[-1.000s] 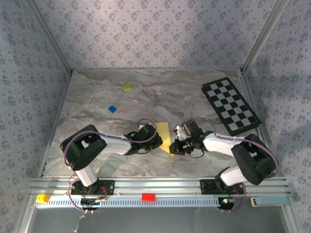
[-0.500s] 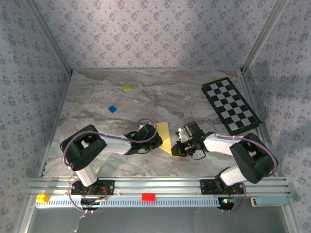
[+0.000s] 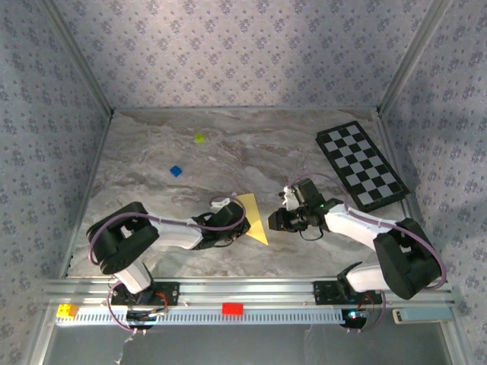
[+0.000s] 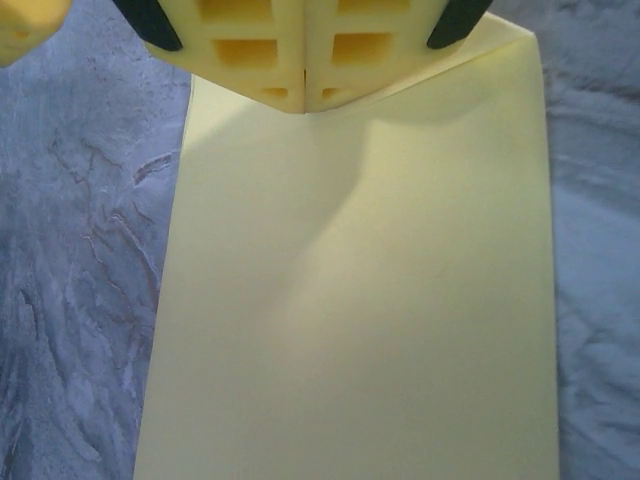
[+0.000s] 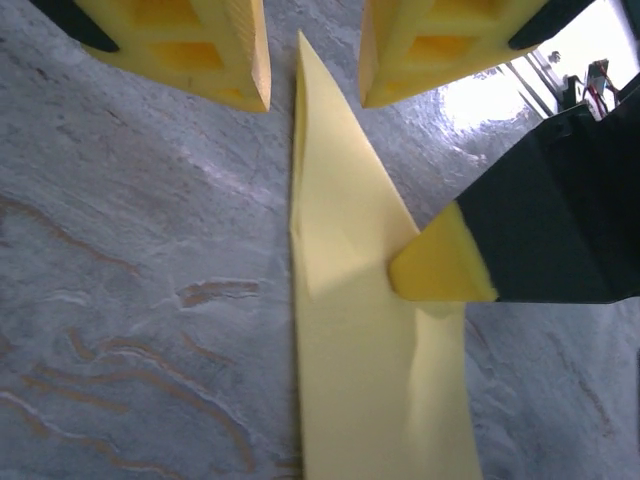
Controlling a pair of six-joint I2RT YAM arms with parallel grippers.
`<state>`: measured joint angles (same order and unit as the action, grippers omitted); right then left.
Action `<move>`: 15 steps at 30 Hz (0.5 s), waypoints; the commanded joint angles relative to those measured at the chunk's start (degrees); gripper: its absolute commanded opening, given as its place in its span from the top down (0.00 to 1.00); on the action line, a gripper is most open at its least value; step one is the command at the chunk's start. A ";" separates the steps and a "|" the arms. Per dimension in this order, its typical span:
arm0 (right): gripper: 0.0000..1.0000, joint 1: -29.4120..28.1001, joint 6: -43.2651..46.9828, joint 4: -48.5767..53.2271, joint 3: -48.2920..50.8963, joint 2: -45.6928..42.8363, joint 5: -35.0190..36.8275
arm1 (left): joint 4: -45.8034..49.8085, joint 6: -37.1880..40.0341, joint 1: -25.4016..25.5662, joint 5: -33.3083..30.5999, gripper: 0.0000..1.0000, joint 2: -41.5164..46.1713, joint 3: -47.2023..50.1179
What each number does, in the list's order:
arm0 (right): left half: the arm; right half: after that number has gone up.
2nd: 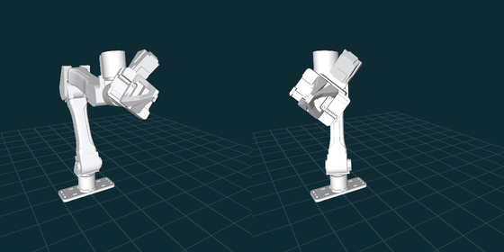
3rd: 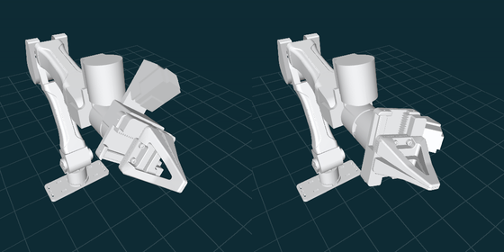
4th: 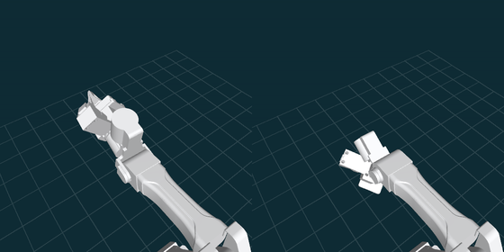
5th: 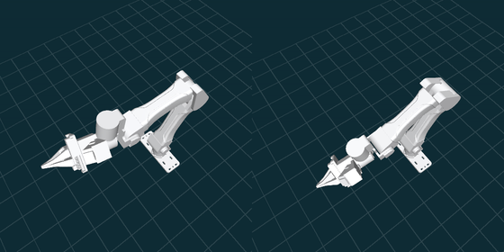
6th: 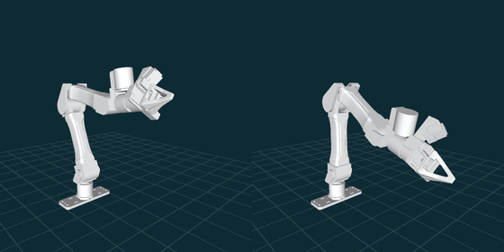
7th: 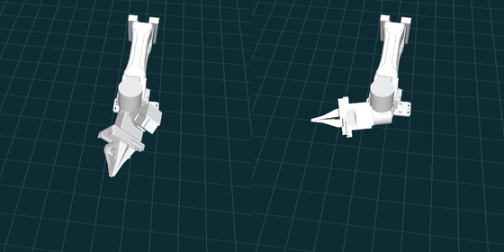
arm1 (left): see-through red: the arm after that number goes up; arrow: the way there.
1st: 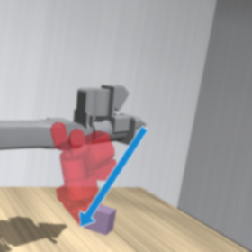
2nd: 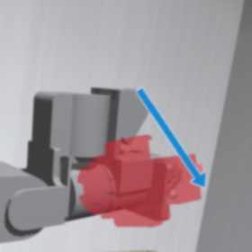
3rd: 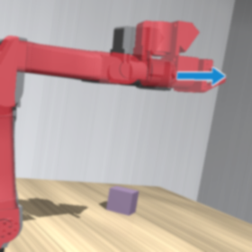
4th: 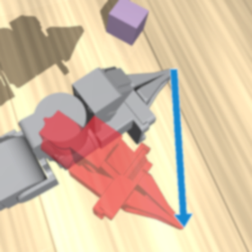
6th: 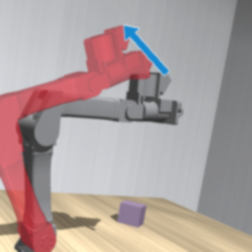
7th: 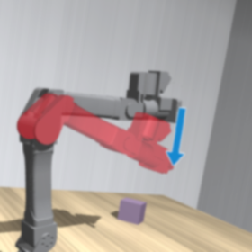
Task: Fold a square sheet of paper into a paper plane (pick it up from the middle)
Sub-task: Third fold the triangle at the center of the table.
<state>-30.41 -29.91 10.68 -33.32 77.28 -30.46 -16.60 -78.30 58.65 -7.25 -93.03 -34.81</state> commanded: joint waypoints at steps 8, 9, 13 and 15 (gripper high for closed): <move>0.65 -1.76 1.24 2.26 -2.80 1.98 2.83 | 10.29 5.48 0.41 -6.18 0.73 10.53 -0.87; 0.65 -2.07 1.09 2.08 -2.93 2.02 2.99 | 11.82 6.19 0.32 -6.90 0.70 11.93 -0.80; 0.62 -2.96 0.93 1.49 -3.78 3.14 3.15 | 14.09 8.21 -2.26 -5.06 0.59 17.60 1.89; 0.62 -3.19 0.81 1.02 -4.33 3.93 2.73 | 14.38 8.71 -3.77 -3.64 0.55 20.34 3.80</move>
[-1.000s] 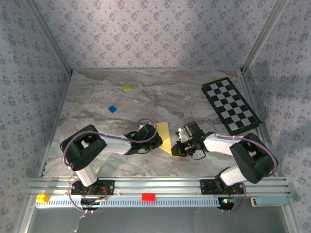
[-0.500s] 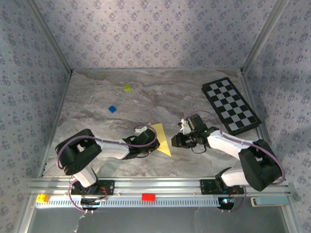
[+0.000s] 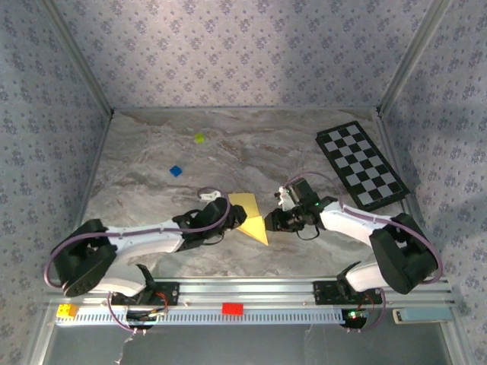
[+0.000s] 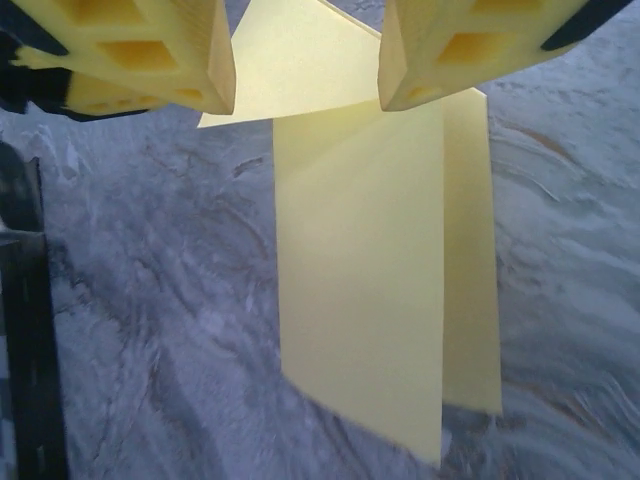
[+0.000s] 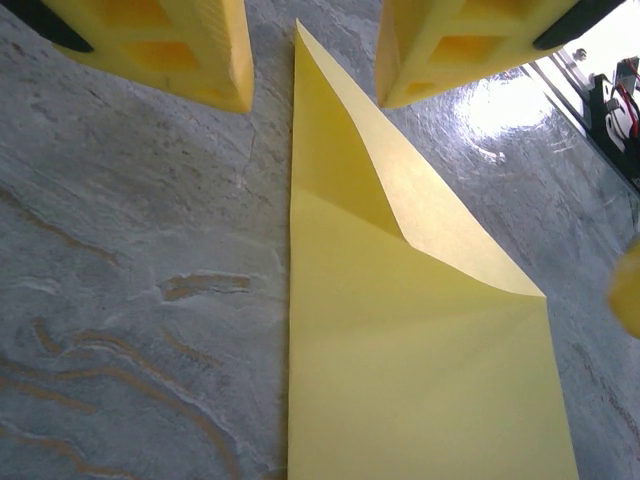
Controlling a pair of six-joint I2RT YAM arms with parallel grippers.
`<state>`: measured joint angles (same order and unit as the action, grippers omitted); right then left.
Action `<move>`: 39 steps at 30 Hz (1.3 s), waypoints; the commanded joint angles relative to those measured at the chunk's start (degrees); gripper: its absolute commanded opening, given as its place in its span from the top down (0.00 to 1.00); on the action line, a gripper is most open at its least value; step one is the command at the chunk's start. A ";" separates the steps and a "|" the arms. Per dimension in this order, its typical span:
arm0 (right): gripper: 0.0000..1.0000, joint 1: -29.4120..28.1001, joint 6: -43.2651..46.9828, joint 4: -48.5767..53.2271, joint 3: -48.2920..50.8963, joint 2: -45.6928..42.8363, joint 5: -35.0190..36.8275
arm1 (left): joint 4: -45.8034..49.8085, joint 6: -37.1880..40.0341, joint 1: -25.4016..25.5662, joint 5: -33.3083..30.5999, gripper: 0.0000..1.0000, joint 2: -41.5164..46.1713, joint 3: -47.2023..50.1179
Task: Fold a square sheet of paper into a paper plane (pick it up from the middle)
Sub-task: Third fold the triangle at the center of the table, then fourth fold the wing at the center of the table.
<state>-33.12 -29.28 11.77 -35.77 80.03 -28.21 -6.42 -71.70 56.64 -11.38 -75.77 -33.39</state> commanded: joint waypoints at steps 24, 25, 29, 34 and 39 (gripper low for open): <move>0.63 -1.07 -1.12 -3.18 -2.93 5.47 -0.53 | -4.61 7.32 -13.55 22.90 0.49 -0.37 4.01; 0.63 -1.07 -1.17 -3.25 -2.91 5.42 -0.58 | -4.72 7.47 -13.93 23.60 0.49 -1.58 3.47; 0.63 -1.07 -1.21 -3.35 -2.74 5.31 -0.54 | -7.79 6.27 -14.20 22.32 0.55 -3.48 3.60; 0.63 -1.06 -1.32 -3.60 -2.27 4.88 -0.28 | -9.95 7.09 -15.52 25.36 0.57 -7.60 2.07; 0.63 -1.07 -1.26 -3.56 -2.11 4.92 -0.35 | -13.53 6.22 -15.64 27.54 0.63 -11.59 1.13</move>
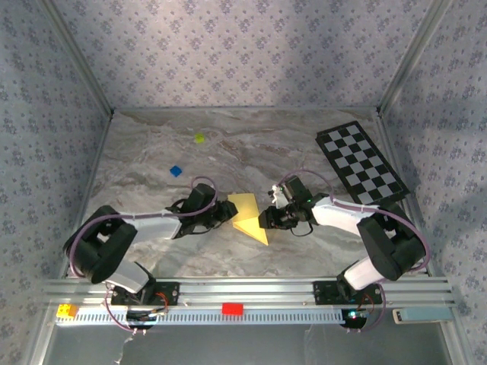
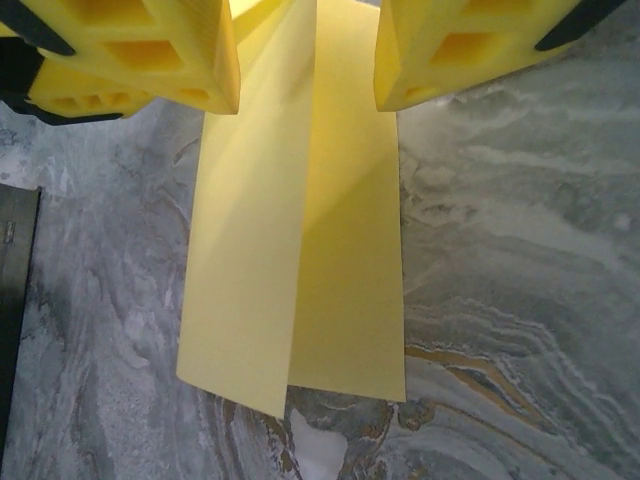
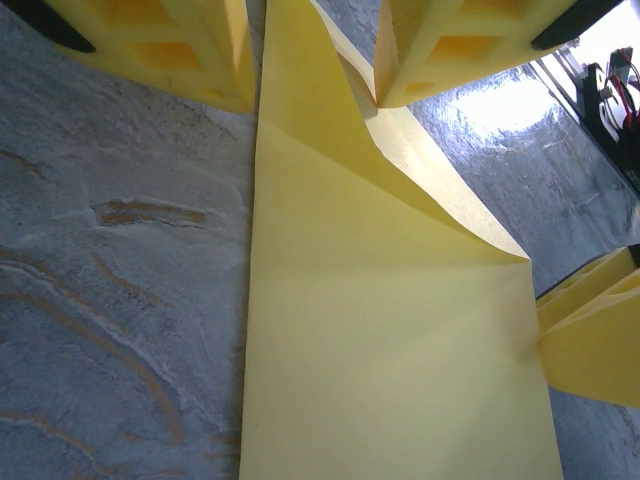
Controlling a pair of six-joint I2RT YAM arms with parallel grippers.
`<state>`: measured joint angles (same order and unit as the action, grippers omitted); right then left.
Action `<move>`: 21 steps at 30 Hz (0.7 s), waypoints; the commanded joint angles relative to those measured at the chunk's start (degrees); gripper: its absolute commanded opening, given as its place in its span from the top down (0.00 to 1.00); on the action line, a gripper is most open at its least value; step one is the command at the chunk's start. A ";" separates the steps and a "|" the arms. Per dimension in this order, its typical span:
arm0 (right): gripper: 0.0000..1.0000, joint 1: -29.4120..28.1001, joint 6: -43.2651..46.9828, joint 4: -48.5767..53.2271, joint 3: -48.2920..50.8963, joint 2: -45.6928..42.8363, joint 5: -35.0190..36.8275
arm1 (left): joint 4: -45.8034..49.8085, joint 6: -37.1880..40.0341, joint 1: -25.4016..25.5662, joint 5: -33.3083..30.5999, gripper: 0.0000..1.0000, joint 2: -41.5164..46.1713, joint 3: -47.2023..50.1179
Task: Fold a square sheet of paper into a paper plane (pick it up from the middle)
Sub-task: Fourth fold the wing at the center of the table.
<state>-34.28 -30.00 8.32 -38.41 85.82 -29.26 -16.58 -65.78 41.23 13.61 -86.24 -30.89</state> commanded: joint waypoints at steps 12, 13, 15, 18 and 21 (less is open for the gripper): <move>0.63 0.09 -0.85 -0.54 1.32 -1.47 0.86 | -6.14 -0.36 -0.67 3.64 0.75 -3.57 -1.78; 0.63 0.09 -0.93 -0.73 1.59 -1.73 1.07 | -6.48 -0.49 -0.75 3.87 0.76 -4.00 -1.88; 0.63 0.09 -1.03 -1.21 2.02 -2.04 1.38 | -7.26 -0.71 -0.80 4.38 0.76 -4.78 -2.19; 0.63 0.09 -0.90 -1.06 2.21 -2.06 1.54 | -8.56 -0.67 -0.86 5.03 0.77 -5.93 -2.59; 0.63 0.27 -0.50 -0.60 2.13 -2.08 1.54 | -10.35 -1.33 -1.08 5.46 0.82 -7.16 -2.59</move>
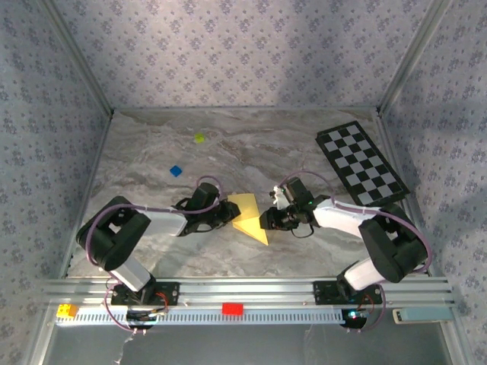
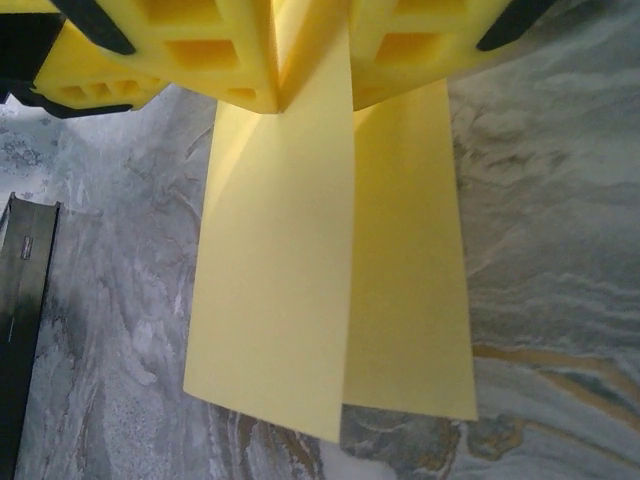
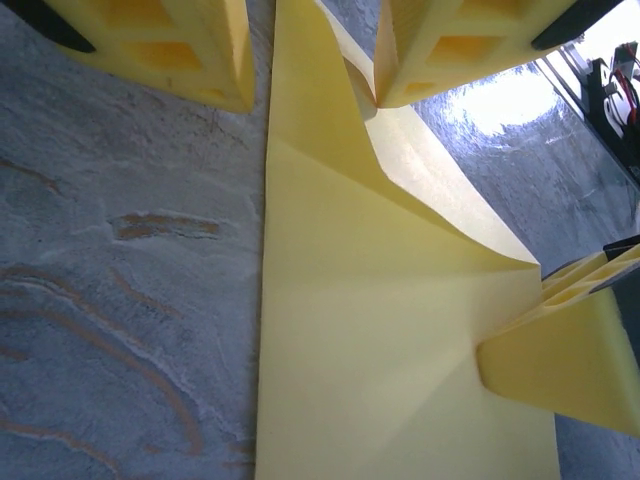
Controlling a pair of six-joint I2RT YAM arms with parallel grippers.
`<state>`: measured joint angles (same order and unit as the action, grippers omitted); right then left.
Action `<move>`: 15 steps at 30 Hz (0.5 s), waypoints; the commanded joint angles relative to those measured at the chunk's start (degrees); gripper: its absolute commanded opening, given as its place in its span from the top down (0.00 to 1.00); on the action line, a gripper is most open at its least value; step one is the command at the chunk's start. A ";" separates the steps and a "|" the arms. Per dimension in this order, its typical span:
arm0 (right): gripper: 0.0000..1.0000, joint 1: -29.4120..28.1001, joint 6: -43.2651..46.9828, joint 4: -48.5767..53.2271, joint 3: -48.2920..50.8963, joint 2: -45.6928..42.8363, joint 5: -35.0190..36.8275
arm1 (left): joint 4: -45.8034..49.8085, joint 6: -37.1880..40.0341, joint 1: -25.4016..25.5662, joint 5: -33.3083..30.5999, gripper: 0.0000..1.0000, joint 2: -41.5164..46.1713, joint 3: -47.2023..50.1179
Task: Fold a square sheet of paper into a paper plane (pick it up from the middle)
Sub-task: Fourth fold the wing at the center of the table.
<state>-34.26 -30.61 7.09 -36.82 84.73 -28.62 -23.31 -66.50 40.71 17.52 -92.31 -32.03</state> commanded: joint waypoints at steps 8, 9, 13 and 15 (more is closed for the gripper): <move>0.62 0.25 0.50 2.39 0.79 -3.57 3.31 | -5.91 -3.12 -0.59 -0.10 0.95 -0.66 -0.31; 0.62 0.27 0.70 2.79 0.80 -4.10 3.99 | -5.92 -3.48 -0.56 -0.72 0.96 -0.30 -0.02; 0.61 0.25 1.55 4.32 1.32 -7.30 7.20 | -5.54 -4.85 -0.34 -4.22 0.99 1.67 1.33; 0.60 0.14 2.03 4.77 1.72 -9.16 8.70 | -5.27 -5.45 -0.15 -5.69 1.00 2.23 1.66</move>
<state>-34.22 -30.15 9.26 -36.03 78.08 -23.42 -27.24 -70.59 40.40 15.07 -92.23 -31.33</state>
